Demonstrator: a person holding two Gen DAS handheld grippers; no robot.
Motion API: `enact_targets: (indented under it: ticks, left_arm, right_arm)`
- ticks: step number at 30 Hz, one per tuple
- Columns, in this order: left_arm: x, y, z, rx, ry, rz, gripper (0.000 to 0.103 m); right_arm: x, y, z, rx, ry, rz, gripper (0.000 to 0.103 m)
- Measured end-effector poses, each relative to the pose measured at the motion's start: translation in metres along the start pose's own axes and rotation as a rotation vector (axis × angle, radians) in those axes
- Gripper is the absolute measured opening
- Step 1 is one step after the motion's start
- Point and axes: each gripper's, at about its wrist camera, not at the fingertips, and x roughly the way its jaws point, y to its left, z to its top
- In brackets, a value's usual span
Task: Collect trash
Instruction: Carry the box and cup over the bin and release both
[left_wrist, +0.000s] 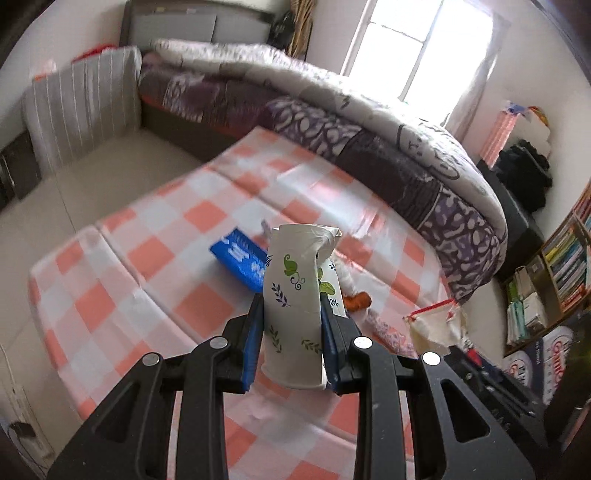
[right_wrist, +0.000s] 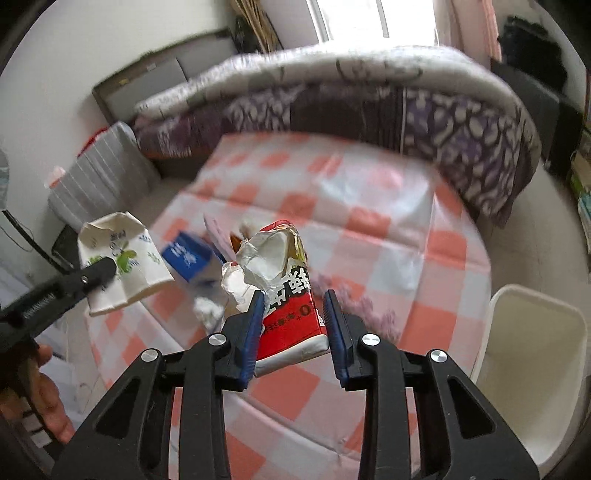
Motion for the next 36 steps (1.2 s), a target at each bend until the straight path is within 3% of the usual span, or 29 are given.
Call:
enact_targets:
  ticks: [5,16,36]
  left_arm:
    - [-0.008,-0.01,-0.001,0.039,-0.039,0.008,0.029]
    - [-0.008,-0.037,-0.008,0.085,-0.041,-0.018,0.029]
    - [-0.004,-0.121,-0.036,0.21,-0.015,-0.115,0.029]
  right_arm:
    - [-0.013,0.001,0.004,-0.011,-0.074,-0.015,0.031]
    - [-0.036,-0.01,0.0,-0.012,-0.118,-0.036,0.032]
    - [-0.082,-0.107,-0.005,0.169,-0.111,-0.189,0.033]
